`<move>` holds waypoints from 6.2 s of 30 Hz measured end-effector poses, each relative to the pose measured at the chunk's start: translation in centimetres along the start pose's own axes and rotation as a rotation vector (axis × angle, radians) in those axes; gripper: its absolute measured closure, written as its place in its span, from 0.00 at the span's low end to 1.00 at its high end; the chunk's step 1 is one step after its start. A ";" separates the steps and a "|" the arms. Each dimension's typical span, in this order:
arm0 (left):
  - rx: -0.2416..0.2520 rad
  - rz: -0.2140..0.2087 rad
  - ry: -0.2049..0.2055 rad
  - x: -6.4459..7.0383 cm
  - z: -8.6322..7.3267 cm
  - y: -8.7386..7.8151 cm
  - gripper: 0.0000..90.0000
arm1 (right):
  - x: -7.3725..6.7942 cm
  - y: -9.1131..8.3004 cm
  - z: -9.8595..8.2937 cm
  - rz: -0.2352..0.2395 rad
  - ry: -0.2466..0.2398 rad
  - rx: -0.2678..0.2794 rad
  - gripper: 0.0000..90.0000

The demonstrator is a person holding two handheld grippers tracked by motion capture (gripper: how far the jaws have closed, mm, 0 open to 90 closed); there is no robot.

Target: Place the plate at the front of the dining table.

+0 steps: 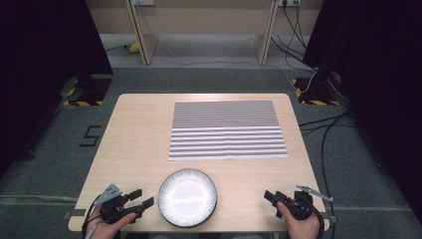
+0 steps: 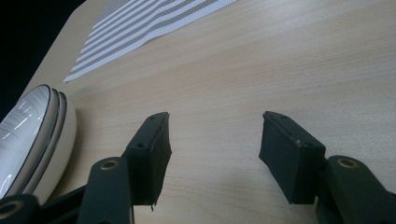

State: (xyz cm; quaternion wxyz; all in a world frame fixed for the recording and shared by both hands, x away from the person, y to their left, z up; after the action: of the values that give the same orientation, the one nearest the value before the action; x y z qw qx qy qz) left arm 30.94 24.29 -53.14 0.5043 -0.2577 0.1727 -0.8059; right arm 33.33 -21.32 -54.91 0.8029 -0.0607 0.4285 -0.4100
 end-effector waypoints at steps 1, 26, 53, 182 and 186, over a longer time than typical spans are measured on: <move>-0.002 -0.005 0.003 0.1 0.1 0.0 0.37 | -0.1 0.0 0.0 0.000 0.002 -0.002 0.47; -0.099 -0.015 0.052 3.0 1.3 1.1 0.53 | -1.5 0.1 0.3 0.016 -0.020 -0.014 0.48; -0.185 0.053 0.052 3.3 0.6 2.4 0.75 | -10.8 6.7 -1.2 0.281 -0.067 -0.263 0.82; -0.152 -0.053 -0.130 3.8 -0.8 0.3 0.79 | -13.4 10.7 -2.9 0.332 0.196 -0.365 0.82; -0.148 -0.071 -0.140 3.7 -0.6 0.3 0.74 | -12.9 10.8 -3.0 0.351 0.272 -0.322 0.85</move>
State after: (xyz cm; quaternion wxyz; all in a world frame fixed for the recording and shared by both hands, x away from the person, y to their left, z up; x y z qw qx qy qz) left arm 29.48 20.83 -52.96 0.4656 -0.3559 0.1868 -0.7884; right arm 33.87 -4.26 -53.35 0.7766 -0.0568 0.5961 -0.1956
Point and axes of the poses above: each handheld gripper's, and its own axes: y roughly forward along the jaws, z roughly out of its top, x roughly to its right, the point moved 7 cm from there along y, roughly forward along the jaws, and after that the axes turned 12 degrees about z, right-handed, at the moved point
